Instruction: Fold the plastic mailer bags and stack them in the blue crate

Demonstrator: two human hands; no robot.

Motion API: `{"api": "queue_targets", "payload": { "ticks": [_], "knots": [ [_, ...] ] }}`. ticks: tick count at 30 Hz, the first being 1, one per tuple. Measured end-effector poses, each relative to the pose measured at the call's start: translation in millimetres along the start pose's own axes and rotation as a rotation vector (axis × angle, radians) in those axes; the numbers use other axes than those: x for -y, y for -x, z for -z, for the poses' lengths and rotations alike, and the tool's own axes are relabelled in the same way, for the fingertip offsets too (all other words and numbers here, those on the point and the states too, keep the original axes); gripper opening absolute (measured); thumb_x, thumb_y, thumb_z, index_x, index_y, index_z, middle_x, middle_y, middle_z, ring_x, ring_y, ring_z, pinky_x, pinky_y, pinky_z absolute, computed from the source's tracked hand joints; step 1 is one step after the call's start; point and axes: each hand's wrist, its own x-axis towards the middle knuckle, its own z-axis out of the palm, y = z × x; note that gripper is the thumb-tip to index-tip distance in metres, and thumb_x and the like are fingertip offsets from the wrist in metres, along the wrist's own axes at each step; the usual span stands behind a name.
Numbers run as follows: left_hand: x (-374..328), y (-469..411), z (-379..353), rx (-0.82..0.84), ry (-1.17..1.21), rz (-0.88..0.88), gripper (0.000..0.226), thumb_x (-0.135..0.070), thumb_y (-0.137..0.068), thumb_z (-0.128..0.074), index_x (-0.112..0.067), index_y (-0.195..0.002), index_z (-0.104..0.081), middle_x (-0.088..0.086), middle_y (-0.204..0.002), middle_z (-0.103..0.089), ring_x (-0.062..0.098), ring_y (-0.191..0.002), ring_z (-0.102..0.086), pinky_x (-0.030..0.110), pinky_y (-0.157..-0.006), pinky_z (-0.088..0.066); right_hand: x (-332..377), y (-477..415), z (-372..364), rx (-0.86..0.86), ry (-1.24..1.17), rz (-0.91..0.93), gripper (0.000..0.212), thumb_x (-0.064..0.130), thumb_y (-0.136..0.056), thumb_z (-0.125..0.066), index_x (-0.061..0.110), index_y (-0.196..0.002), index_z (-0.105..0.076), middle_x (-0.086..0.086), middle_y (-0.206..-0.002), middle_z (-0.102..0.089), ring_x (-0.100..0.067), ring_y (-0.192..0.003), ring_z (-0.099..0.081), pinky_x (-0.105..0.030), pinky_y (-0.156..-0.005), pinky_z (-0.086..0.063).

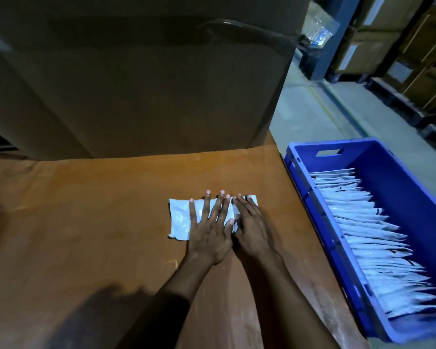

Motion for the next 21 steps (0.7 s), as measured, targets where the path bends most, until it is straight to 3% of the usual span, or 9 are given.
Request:
{"api": "queue_targets", "payload": {
  "ticks": [4,7,10,12,16,21],
  "knots": [
    [5,-6,-9,0.042,-0.006,-0.011,0.063,-0.048,-0.105,-0.024,-0.025,-0.163,-0.030,-0.003,-0.171,-0.022,0.034,-0.160,-0.007,0.074,-0.119,-0.012,-4,6,7,0.000,-0.089,0.022,0.070,0.050,-0.101,-0.027,0.011,-0.156,-0.047,-0.004,-0.163,-0.042,-0.018,-0.157,-0.024,-0.030,-0.128,-0.018],
    [5,-13,-11,0.083,-0.012,0.018,0.063,-0.051,-0.104,-0.022,-0.031,-0.163,-0.027,-0.006,-0.171,-0.021,0.032,-0.160,-0.004,0.079,-0.115,-0.007,-3,1,13,0.029,-0.119,0.027,0.064,0.041,-0.101,-0.033,0.010,-0.155,-0.047,0.001,-0.160,-0.042,-0.010,-0.154,-0.023,-0.014,-0.122,-0.010],
    [4,-14,-8,0.126,-0.014,0.024,0.066,-0.053,-0.102,-0.012,-0.034,-0.165,-0.016,-0.009,-0.173,-0.010,0.030,-0.160,0.006,0.080,-0.114,0.001,2,-16,17,0.057,-0.049,-0.030,0.058,0.014,-0.101,-0.045,0.009,-0.158,-0.042,-0.005,-0.165,-0.039,-0.021,-0.158,-0.022,-0.025,-0.127,-0.014],
    [7,-13,-4,0.162,0.000,-0.006,0.069,-0.053,-0.099,-0.008,-0.034,-0.165,-0.010,-0.009,-0.173,-0.004,0.029,-0.160,0.009,0.079,-0.115,0.001,7,-25,16,0.048,0.044,-0.039,0.060,0.008,-0.101,-0.049,0.009,-0.160,-0.038,-0.006,-0.167,-0.035,-0.022,-0.159,-0.019,-0.034,-0.130,-0.014],
    [14,-10,2,0.028,0.042,0.065,0.061,-0.041,-0.103,-0.027,-0.020,-0.159,-0.040,-0.001,-0.166,-0.036,0.030,-0.157,-0.025,0.071,-0.117,-0.024,8,-25,2,0.034,0.081,-0.027,0.058,0.039,-0.109,-0.029,0.019,-0.163,-0.032,0.001,-0.172,-0.024,-0.017,-0.161,-0.008,-0.034,-0.130,-0.006],
    [31,2,2,-0.080,-0.021,0.093,0.059,-0.039,-0.106,-0.030,-0.026,-0.164,-0.026,0.002,-0.173,-0.016,0.029,-0.160,-0.007,0.065,-0.124,-0.008,3,-13,-19,-0.026,0.258,0.025,0.059,0.059,-0.109,-0.018,0.039,-0.164,-0.024,0.005,-0.174,-0.011,-0.021,-0.162,0.006,-0.043,-0.130,-0.004]
  ]
}}
